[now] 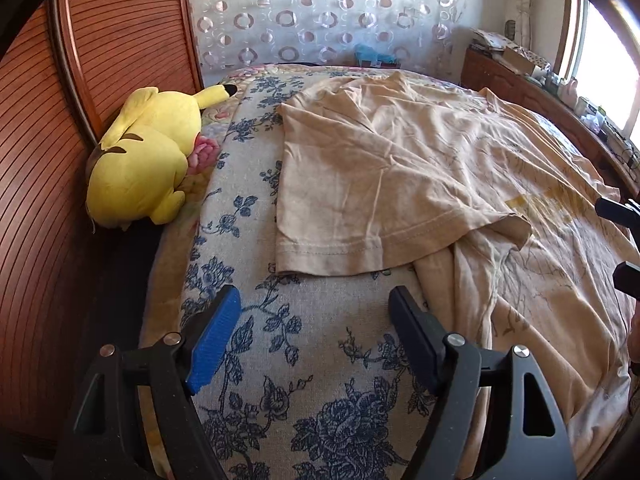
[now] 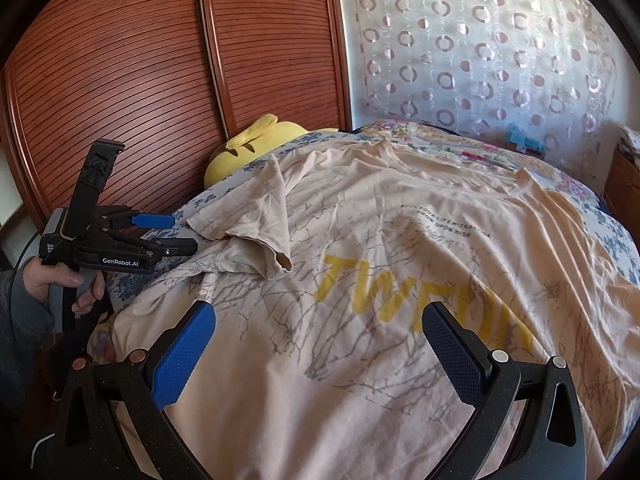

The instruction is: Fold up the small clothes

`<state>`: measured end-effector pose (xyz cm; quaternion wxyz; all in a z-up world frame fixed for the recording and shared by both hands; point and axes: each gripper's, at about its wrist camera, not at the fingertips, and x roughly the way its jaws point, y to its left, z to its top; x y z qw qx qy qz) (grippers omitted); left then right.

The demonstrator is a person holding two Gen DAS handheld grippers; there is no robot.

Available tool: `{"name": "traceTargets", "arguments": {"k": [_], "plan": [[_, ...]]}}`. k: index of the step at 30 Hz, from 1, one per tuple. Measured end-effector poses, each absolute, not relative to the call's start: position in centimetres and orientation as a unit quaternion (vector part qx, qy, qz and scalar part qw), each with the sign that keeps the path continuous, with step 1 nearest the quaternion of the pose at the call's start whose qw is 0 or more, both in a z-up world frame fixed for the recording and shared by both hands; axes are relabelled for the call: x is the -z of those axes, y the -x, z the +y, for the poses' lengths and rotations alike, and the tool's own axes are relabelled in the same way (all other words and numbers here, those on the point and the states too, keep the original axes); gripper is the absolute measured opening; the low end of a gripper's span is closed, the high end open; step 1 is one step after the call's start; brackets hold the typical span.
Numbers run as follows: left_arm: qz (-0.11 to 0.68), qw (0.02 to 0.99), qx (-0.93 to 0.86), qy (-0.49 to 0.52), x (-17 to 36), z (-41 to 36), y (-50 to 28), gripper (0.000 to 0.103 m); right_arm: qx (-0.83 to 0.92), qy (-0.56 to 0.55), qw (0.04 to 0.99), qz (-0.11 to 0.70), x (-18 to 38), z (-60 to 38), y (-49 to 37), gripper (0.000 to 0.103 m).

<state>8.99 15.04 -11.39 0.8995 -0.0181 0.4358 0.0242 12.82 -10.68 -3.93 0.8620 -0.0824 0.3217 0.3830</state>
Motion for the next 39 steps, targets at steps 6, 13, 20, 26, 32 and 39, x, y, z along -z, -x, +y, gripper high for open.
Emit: {"name": "traceTargets", "arguments": {"k": [6, 13, 20, 26, 32, 39], "plan": [[0.415, 0.909, -0.028, 0.032, 11.5, 15.6, -6.9, 0.077, -0.409, 0.102, 0.848, 0.322, 3.6, -8.4, -13.8, 0.098], [0.359, 0.929, -0.061, 0.066, 9.5, 17.5, -4.0, 0.077, -0.463, 0.113, 0.813, 0.335, 4.2, -4.6, -15.6, 0.071], [0.315, 0.941, -0.096, 0.079, 6.1, 19.6, -1.9, 0.077, -0.501, 0.140, 0.784, 0.338, 5.0, 0.8, -17.4, 0.054], [0.312, 0.941, -0.106, 0.071, 4.9, 20.2, -1.5, 0.077, -0.520, 0.176, 0.764, 0.339, 5.7, 5.3, -18.2, 0.047], [0.302, 0.945, -0.107, 0.071, 4.8, 20.5, -1.2, 0.077, -0.503, 0.230, 0.759, 0.343, 7.9, 8.5, -18.6, 0.033], [0.300, 0.946, -0.081, 0.088, 5.4, 20.3, -1.1, 0.077, -0.499, 0.263, 0.760, 0.322, 8.6, 9.5, -17.7, 0.033]]}}
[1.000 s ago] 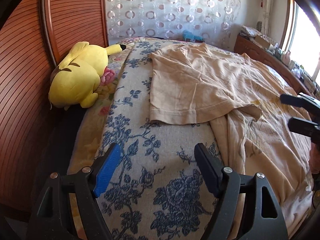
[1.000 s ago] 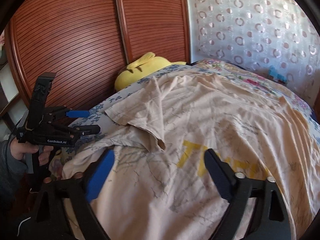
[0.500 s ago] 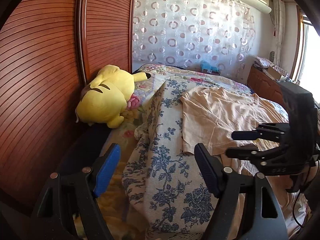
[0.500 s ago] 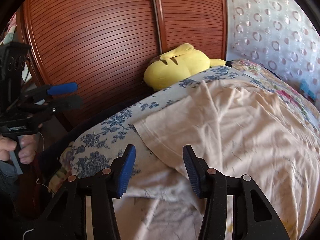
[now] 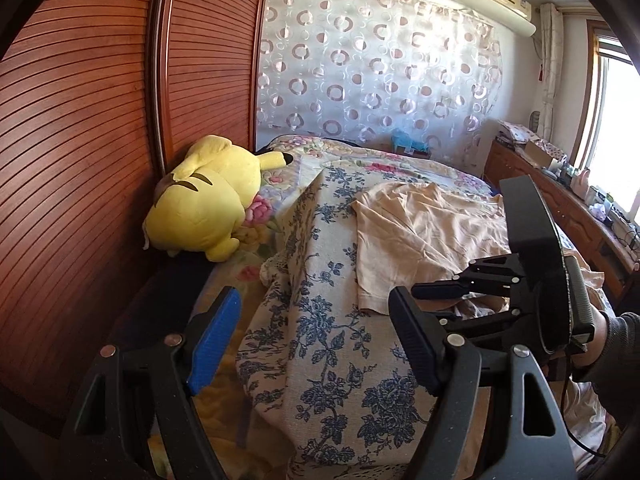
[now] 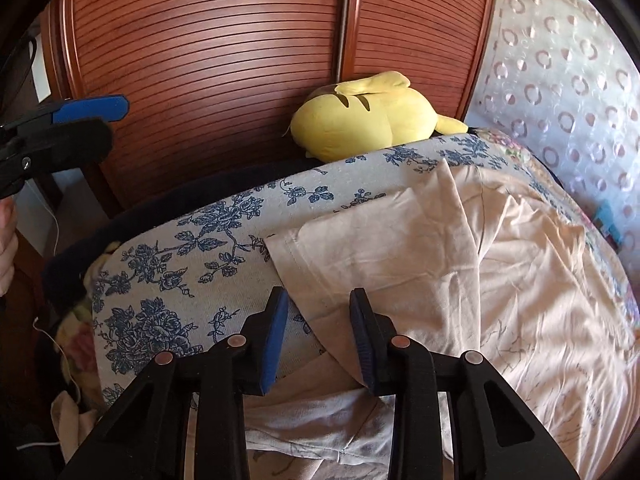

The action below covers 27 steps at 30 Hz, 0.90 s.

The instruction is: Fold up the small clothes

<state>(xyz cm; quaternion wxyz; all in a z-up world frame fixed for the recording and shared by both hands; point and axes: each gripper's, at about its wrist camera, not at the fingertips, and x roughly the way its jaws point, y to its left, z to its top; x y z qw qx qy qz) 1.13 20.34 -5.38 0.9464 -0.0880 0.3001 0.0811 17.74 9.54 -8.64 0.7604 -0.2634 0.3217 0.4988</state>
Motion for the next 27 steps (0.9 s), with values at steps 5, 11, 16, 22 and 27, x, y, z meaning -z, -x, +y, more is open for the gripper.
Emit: {"name": "traceTargets", "arguments": {"k": [5, 11, 16, 22, 27], "plan": [[0.294, 0.948, -0.085, 0.085, 5.2, 19.8, -1.1, 0.077, -0.510, 0.281, 0.753, 0.307, 8.3, 9.5, -16.9, 0.008], [0.297, 0.947, -0.087, 0.086, 5.3, 19.7, -1.3, 0.077, -0.519, 0.269, 0.750, 0.309, 7.9, 9.1, -17.7, 0.002], [0.305, 0.945, -0.083, 0.087, 5.8, 19.0, -1.6, 0.077, -0.510, 0.190, 0.788, 0.288, 4.5, 6.2, -20.0, 0.002], [0.306, 0.945, -0.071, 0.087, 6.1, 17.9, -2.7, 0.077, -0.447, 0.140, 0.835, 0.290, 2.2, 0.9, -24.4, 0.002], [0.312, 0.945, -0.055, 0.079, 6.6, 16.2, -3.8, 0.077, -0.374, 0.131, 0.859, 0.323, 2.9, -2.4, -27.1, 0.002]]}}
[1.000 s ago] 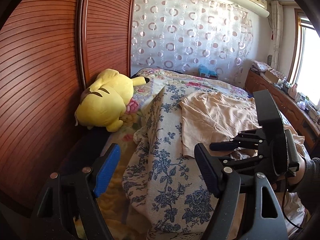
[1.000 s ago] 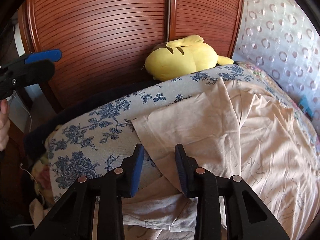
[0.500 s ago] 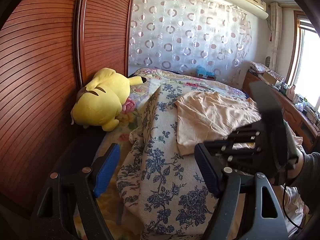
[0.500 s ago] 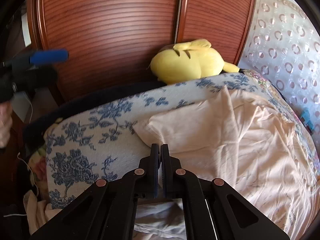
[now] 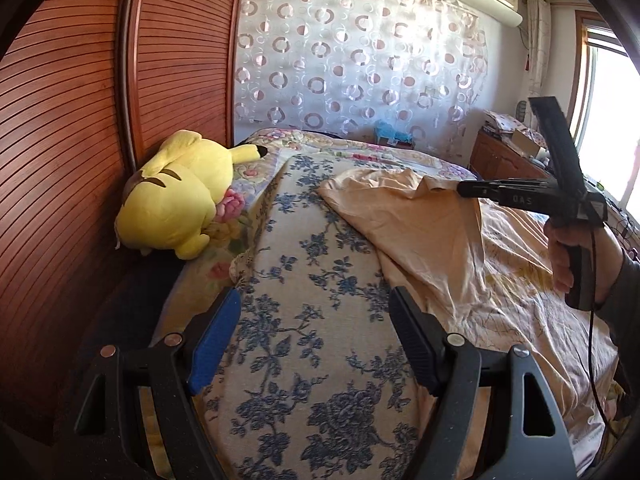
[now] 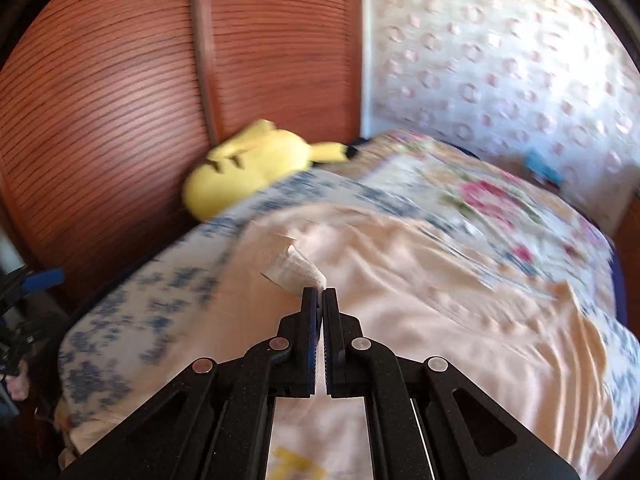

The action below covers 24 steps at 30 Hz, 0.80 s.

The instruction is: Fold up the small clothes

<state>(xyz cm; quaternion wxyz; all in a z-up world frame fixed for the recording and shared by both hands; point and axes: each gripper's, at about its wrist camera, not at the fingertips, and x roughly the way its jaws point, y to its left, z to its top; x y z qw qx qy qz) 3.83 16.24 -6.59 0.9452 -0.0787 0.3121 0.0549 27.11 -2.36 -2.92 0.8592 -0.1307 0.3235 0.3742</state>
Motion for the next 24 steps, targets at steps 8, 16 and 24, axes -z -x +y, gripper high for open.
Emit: {"name": "traceTargets", "arguments": {"k": [8, 16, 24], "plan": [[0.326, 0.942, -0.026, 0.068, 7.5, 13.9, -6.4, 0.077, -0.340, 0.121, 0.863, 0.354, 4.1, -3.3, -27.6, 0.011], [0.324, 0.945, 0.007, 0.037, 6.9, 10.4, -10.8, 0.077, -0.338, 0.089, 0.872, 0.343, 3.8, -7.2, -27.2, 0.033], [0.335, 0.940, 0.059, 0.000, 6.6, 5.1, -16.3, 0.077, -0.301, 0.070, 0.890, 0.335, 2.5, -15.8, -24.8, 0.046]]}}
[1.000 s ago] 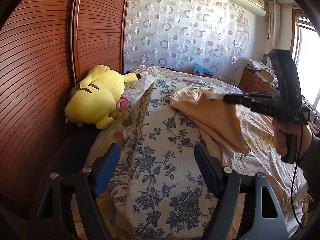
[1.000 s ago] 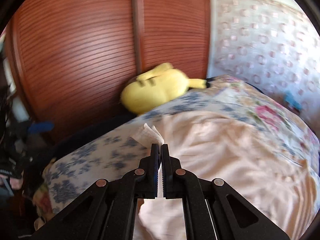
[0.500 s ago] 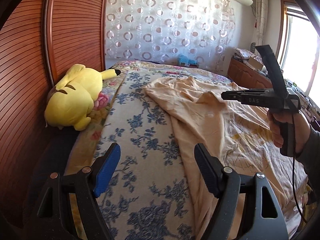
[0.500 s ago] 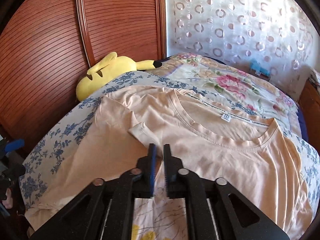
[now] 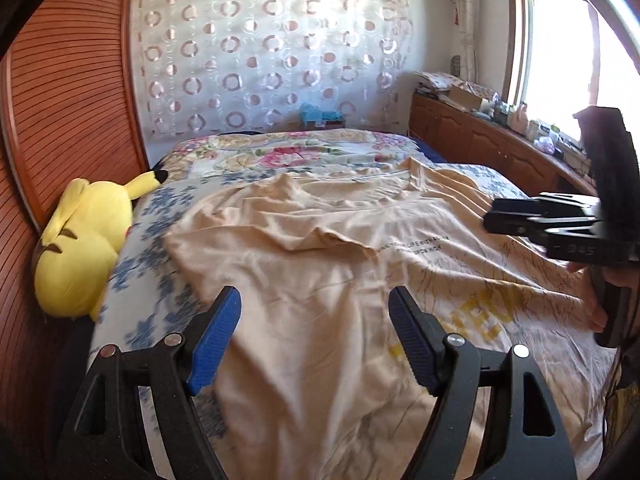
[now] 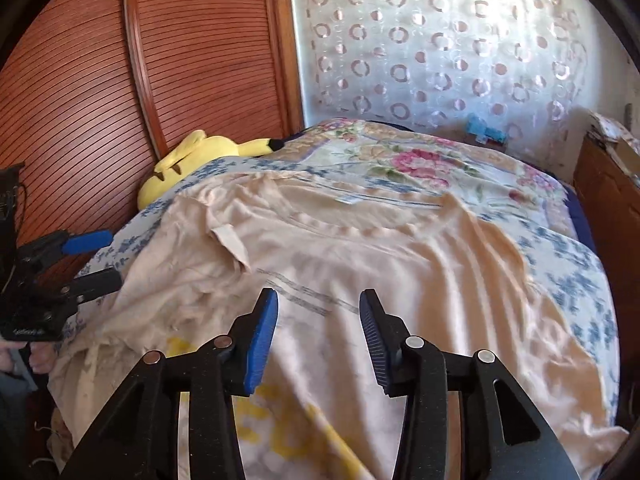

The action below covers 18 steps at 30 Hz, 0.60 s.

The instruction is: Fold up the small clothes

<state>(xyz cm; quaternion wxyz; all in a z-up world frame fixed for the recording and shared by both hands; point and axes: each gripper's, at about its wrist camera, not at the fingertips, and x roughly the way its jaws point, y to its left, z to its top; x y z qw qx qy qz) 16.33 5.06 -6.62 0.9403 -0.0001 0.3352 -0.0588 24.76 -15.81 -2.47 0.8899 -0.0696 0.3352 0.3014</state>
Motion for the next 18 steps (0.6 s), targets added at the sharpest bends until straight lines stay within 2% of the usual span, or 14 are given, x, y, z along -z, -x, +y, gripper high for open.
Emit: {"name": "traceTargets", "arguments": {"k": [9, 18], "plan": [[0.367, 0.927, 0.054, -0.054, 7.3, 2.4, -20.4, 0.077, -0.247, 0.056, 0.909, 0.332, 1.6, -25.1, -21.6, 0.046], [0.400, 0.914, 0.020, -0.063, 7.6, 4.8, -23.5, 0.077, -0.227, 0.037, 0.913, 0.338, 1.3, -27.9, -20.1, 0.046]]}}
